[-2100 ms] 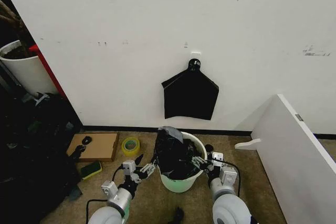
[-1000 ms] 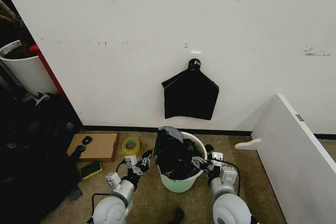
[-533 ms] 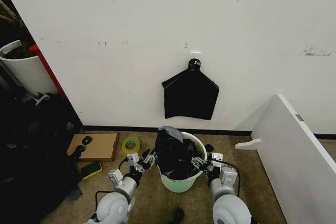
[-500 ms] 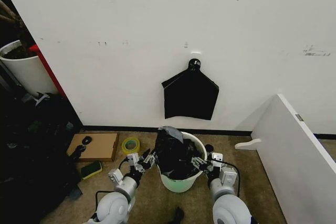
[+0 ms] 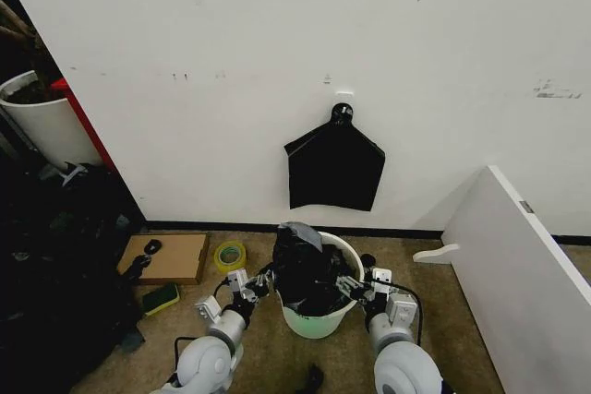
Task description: Place the garbage bag over the trash bin.
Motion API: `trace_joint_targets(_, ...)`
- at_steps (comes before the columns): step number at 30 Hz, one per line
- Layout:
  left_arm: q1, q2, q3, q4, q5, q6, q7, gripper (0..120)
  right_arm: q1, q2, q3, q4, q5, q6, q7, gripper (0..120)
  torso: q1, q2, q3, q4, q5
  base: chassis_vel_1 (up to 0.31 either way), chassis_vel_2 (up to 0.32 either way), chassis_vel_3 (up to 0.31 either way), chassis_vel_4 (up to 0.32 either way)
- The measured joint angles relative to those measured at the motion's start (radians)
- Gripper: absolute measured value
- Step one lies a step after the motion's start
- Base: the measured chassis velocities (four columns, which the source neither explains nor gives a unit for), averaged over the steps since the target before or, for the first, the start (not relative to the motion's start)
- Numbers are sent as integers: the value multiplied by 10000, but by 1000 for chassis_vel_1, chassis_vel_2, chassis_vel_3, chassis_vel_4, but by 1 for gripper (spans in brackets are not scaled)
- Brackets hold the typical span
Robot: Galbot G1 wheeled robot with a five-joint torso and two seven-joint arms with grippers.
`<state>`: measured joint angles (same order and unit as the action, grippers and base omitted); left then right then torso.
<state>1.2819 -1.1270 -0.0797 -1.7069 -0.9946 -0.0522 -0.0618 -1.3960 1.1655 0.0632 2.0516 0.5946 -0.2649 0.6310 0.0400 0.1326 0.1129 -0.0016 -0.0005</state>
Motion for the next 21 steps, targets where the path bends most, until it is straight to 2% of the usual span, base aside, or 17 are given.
trace_joint_targets(6,185,186,-263,-138,-31,-85,-69,0,5,23,-12,-20,-12,1,0,100,0,0,0,0,-1,0,0,0,0)
trace_joint_targets(15,725,444,-270,-582,58,-220,381,1,-7,42,-55,-18,-16,-9,-9,100,0,0,0,2,0,0,0,0,0)
trace_joint_targets(20,549,304,-126,-491,-15,-170,482,25,-28,39,-61,6,-15,-29,-17,100,0,0,0,-1,1,0,0,0,0)
trace_joint_targets(21,530,294,-116,-474,-20,-169,482,25,-30,39,-61,9,-15,-31,-18,100,0,0,0,-1,1,0,0,0,0)
